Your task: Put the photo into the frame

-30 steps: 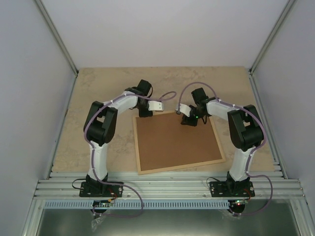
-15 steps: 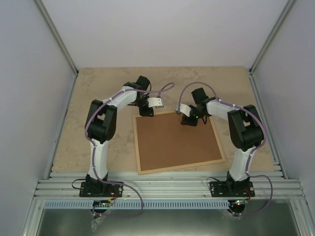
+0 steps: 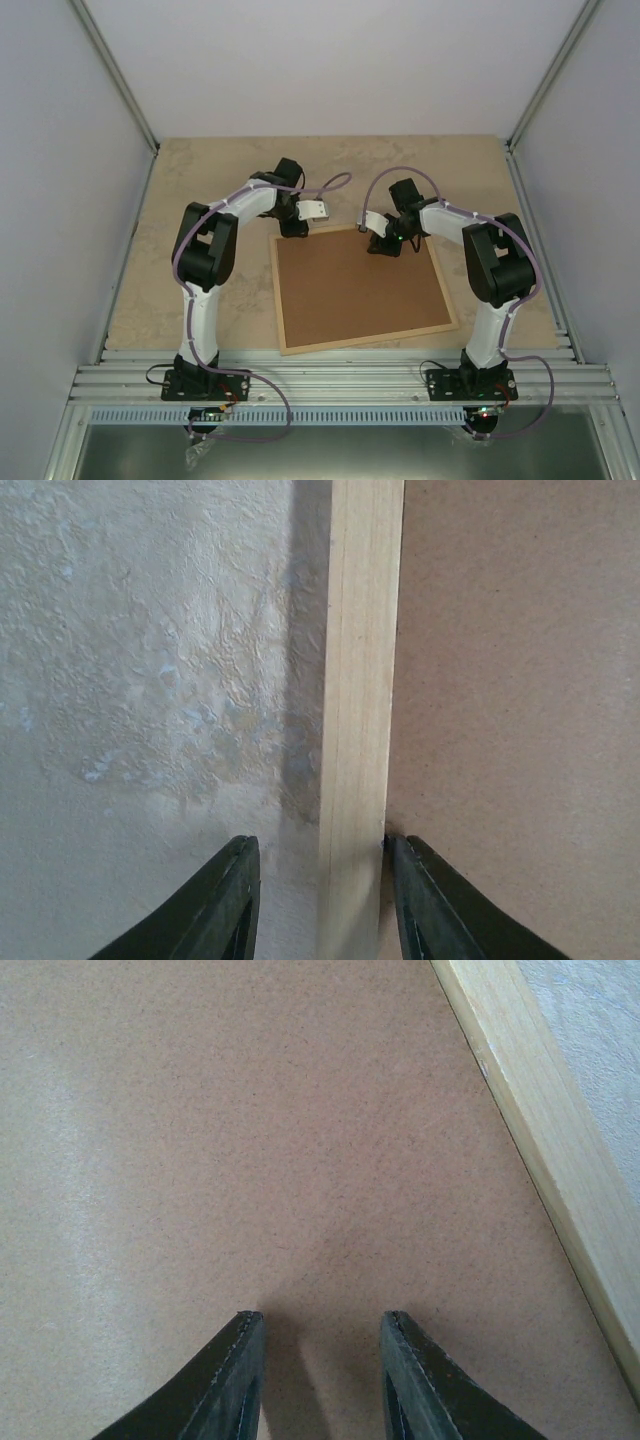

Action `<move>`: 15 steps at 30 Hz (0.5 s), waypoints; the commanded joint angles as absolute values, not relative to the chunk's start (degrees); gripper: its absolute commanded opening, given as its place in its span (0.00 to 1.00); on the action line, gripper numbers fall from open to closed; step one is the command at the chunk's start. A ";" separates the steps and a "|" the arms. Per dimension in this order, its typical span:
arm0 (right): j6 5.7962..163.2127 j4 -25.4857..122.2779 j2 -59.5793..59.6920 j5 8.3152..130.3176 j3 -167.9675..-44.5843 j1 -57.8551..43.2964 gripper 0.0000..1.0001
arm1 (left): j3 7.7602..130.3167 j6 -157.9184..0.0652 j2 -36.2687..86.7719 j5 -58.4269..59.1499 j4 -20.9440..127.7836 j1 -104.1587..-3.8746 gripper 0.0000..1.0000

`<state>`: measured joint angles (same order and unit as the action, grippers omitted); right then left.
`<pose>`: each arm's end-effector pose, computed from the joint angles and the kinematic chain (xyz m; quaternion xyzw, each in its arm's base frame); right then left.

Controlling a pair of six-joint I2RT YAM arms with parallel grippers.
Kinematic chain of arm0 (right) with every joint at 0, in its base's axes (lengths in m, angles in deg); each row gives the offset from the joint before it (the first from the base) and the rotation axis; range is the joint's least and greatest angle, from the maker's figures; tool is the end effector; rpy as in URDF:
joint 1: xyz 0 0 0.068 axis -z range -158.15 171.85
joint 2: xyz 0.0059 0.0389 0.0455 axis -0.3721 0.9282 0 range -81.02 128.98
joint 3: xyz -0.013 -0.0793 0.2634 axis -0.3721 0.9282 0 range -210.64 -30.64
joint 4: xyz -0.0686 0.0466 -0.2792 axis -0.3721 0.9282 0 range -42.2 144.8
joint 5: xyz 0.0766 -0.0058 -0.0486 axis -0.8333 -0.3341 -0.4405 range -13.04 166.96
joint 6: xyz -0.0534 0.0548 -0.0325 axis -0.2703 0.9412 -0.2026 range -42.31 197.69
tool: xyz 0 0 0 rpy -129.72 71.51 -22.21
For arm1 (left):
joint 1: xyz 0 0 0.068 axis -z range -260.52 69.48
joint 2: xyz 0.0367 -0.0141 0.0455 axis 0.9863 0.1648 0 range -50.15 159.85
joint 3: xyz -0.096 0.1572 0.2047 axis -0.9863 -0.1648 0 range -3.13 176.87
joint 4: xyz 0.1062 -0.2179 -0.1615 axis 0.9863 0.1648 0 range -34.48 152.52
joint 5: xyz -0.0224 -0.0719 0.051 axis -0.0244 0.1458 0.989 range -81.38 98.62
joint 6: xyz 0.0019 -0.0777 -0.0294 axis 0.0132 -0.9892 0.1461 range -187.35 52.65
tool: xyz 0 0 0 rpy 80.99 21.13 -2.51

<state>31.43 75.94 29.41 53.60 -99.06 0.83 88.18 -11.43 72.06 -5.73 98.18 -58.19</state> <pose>0.3691 0.1727 0.0906 -0.5634 0.7838 0.1577 0.2082 0.4289 -0.1956 0.1101 0.6334 0.7506 -0.0774 0.1715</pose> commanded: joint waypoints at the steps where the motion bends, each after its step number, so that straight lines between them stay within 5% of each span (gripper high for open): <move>1: 31.10 75.05 31.91 57.74 -98.12 1.53 0.34 | 86.54 -10.31 73.21 -5.28 97.10 -58.19 0.40; 15: 31.11 75.05 32.26 57.87 -98.40 1.54 0.33 | 88.61 -10.95 70.87 -9.57 99.75 -58.54 0.38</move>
